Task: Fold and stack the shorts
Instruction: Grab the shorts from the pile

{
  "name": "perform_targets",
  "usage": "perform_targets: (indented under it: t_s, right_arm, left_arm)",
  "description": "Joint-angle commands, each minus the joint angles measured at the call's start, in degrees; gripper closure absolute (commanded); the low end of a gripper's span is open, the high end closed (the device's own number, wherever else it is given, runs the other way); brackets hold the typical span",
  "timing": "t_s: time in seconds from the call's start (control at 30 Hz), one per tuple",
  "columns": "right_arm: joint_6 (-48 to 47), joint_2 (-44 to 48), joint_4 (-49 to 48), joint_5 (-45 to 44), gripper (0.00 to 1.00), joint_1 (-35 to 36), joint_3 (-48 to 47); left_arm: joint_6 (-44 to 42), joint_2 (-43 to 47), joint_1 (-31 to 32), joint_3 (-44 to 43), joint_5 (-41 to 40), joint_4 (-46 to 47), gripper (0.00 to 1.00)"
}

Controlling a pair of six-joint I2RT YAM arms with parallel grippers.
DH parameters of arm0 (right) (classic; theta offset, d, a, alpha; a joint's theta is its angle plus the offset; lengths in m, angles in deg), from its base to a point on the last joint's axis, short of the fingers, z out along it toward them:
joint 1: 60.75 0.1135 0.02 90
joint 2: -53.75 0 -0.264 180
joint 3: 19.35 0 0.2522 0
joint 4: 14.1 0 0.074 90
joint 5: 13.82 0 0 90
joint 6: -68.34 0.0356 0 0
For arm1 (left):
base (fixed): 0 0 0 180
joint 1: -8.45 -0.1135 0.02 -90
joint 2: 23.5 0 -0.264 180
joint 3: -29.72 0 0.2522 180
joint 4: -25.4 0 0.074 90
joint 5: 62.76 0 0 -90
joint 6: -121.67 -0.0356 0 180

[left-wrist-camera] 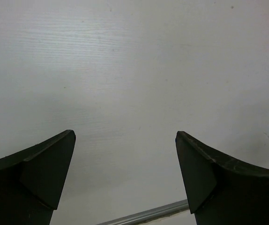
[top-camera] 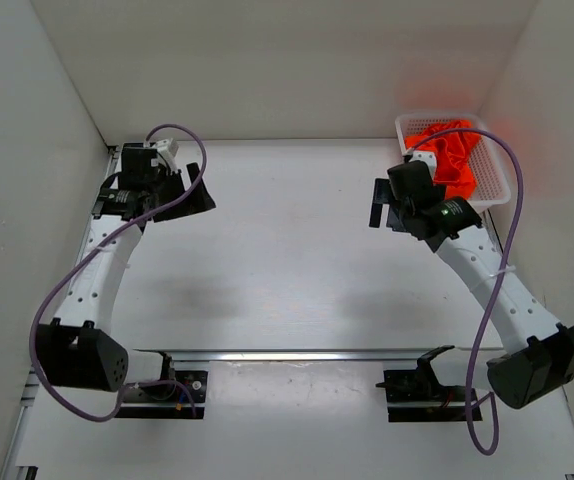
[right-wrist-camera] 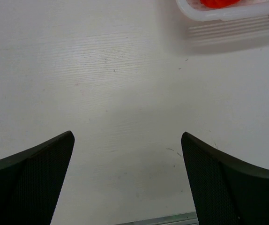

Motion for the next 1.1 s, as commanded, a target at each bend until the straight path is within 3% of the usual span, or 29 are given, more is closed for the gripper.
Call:
perform_targets:
  t_s: [0.0,0.17,0.33,0.47,0.6,0.93,1.07]
  right_arm:
    - [1.9,-1.1,0.7,-2.3,0.01,-0.1,-2.9]
    - [1.9,-3.6,0.7,-3.1,0.01,-1.5,-4.6]
    - [0.1,-8.8,-1.6,2.7,0.01,-10.1,-7.8]
    - [-0.6,-19.3,-1.6,12.4,0.01,-20.5,-16.7]
    - [0.7,-31.7,2.6,13.7,0.01,-27.4,-33.0]
    - [2.9,-65.5,6.8,13.9,0.01,-33.9,-68.0]
    - [2.9,-73.1,2.9,15.6,0.01,-35.0,-73.1]
  left_arm:
    - [-2.2,4.7,-0.1,-1.1,1.8,1.6,0.0]
    - [-2.8,5.9,-0.1,-2.2,1.3,1.6,0.0]
    - [-3.9,5.9,-0.1,-2.2,1.8,1.6,0.0]
    - [-3.9,6.4,-0.1,-1.1,4.8,2.2,0.0]
    - [-3.1,5.9,-0.1,-0.6,5.5,3.7,0.0]
    - [-2.5,-0.2,-0.1,-3.7,5.4,3.7,0.0]
    - [-2.5,-2.9,0.4,-5.6,2.9,3.7,0.0]
